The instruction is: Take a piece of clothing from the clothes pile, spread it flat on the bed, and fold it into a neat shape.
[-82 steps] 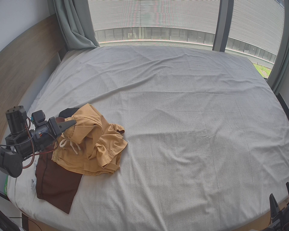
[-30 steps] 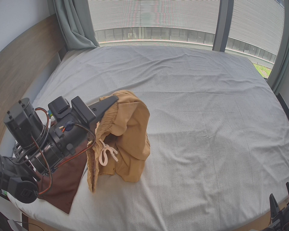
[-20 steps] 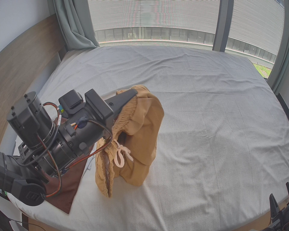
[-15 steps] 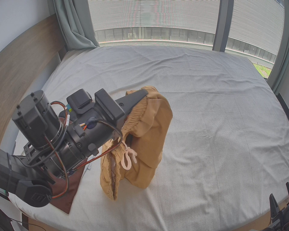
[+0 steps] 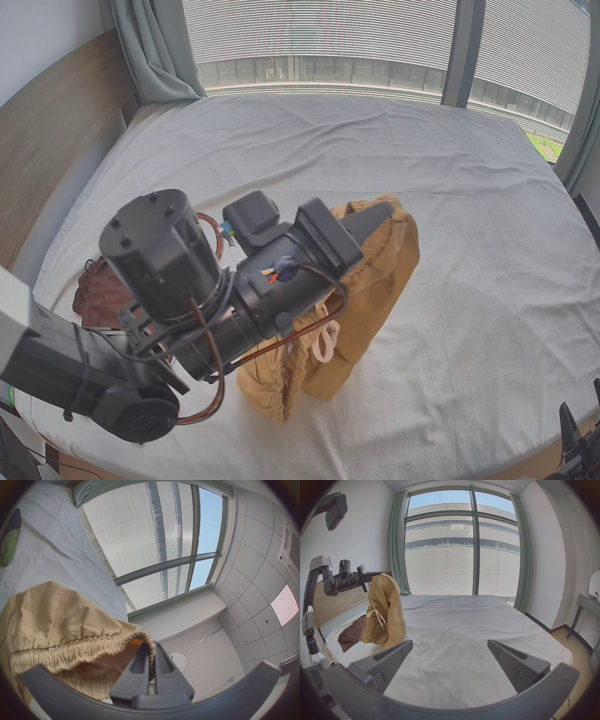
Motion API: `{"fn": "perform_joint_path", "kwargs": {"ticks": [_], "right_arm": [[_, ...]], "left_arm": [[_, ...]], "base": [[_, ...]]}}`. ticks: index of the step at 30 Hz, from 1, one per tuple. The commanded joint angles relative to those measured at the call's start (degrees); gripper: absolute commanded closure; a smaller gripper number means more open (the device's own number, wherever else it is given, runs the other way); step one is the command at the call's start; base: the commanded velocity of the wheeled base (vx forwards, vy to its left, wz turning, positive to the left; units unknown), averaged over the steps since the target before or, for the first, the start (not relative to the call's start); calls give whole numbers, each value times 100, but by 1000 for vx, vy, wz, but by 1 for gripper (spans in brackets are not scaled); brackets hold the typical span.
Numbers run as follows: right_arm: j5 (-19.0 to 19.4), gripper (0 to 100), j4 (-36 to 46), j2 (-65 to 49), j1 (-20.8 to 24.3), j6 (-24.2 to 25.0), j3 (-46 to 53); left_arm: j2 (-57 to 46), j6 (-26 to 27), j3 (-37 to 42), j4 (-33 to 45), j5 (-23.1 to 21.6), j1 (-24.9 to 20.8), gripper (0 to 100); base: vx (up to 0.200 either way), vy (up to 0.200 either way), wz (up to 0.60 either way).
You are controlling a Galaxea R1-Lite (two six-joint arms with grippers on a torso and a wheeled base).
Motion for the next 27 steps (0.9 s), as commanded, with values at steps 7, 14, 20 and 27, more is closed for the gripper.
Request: {"fn": "perform_joint_path", "kwargs": {"ticks": [7, 14, 20, 27], "right_arm": [[2, 0, -9, -84, 4, 3, 101], [2, 0, 0, -84, 13, 3, 101], [2, 0, 0, -75, 13, 3, 101], [2, 0, 0, -84, 4, 3, 101]], "left_arm": [[896, -24, -741, 62, -1, -481, 100], [949, -376, -1418, 97, -1, -824, 100], [580, -648, -1743, 115, -10, -1034, 100], [-44, -1105, -1734, 229, -1, -955, 100]], "base": [[0, 0, 0], [0, 0, 0], [0, 0, 0], [0, 0, 0]]}}
